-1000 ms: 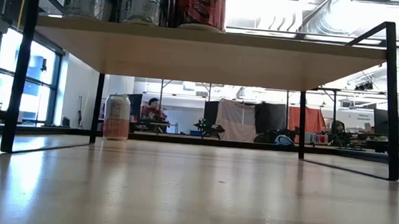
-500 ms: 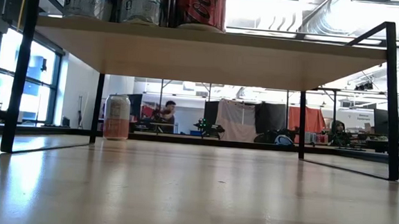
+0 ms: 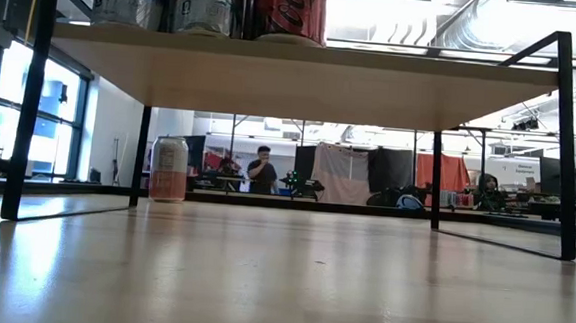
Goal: Place canned beverage on shelf
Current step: Adjust the middle red soda can on the shelf, then put the bottom orange white soda can on the shelf
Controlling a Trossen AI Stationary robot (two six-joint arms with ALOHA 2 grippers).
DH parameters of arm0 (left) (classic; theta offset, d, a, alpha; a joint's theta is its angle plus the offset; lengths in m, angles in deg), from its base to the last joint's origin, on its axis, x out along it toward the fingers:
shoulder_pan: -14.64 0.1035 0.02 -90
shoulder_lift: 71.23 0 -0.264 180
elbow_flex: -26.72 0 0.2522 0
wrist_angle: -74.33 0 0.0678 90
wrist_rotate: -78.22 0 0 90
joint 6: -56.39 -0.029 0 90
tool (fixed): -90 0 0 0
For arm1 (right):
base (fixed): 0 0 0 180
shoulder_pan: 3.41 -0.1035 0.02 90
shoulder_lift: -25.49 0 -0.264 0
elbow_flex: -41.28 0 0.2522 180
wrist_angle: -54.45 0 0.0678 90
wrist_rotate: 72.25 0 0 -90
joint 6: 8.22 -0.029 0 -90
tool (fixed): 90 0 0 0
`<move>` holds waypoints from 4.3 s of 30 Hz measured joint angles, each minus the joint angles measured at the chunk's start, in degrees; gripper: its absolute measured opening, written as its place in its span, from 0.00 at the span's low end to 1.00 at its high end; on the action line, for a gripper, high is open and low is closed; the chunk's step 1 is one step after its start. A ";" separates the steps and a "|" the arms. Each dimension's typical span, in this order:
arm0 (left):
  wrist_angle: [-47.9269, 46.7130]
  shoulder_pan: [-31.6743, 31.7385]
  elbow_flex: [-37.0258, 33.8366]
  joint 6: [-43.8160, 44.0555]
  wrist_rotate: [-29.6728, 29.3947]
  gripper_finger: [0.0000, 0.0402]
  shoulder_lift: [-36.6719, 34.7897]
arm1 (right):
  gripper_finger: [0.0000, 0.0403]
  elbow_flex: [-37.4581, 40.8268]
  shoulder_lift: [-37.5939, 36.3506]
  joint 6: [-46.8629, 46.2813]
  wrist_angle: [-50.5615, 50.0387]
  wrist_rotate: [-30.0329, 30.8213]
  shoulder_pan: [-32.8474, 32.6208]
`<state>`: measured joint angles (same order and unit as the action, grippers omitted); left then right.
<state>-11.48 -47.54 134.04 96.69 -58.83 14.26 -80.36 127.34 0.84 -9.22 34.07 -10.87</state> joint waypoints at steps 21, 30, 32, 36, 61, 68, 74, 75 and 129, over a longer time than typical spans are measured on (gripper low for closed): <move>-0.02 0.00 0.00 0.07 0.00 0.83 0.00 | 0.59 0.00 -0.28 1.28 -0.14 2.29 -0.07; -0.02 0.00 0.01 0.04 -0.01 0.83 0.00 | 0.59 0.00 -0.33 -0.22 -2.06 2.34 -0.07; -0.02 0.00 0.00 0.04 0.00 0.83 0.00 | 0.59 0.00 -0.33 -0.21 -2.08 2.35 -0.07; -0.02 0.00 0.00 0.04 -0.01 0.83 0.00 | 0.59 -0.02 -0.33 -0.22 -1.88 2.32 -0.18; 11.86 -0.11 0.01 -7.92 1.03 0.83 0.00 | 0.59 -0.08 -11.11 -16.33 1.02 2.59 -21.96; 9.94 -0.11 0.02 -4.06 6.48 0.83 0.00 | 0.59 -0.07 -11.11 -35.42 -8.13 12.97 -33.78; 10.14 -0.13 0.00 2.86 14.12 0.83 0.00 | 0.59 -0.07 -11.11 -52.35 -18.19 19.35 -43.42; 10.14 -0.13 0.01 4.33 14.67 0.83 0.00 | 0.59 -0.07 -11.11 -55.60 -20.67 20.26 -44.83; 10.21 -0.04 0.02 13.08 15.39 0.83 0.00 | 0.94 22.88 -9.14 -77.97 -31.70 -5.61 -53.89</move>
<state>-1.27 -47.58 134.06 109.77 -43.44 14.26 -57.47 118.19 -77.13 -40.91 28.46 -64.76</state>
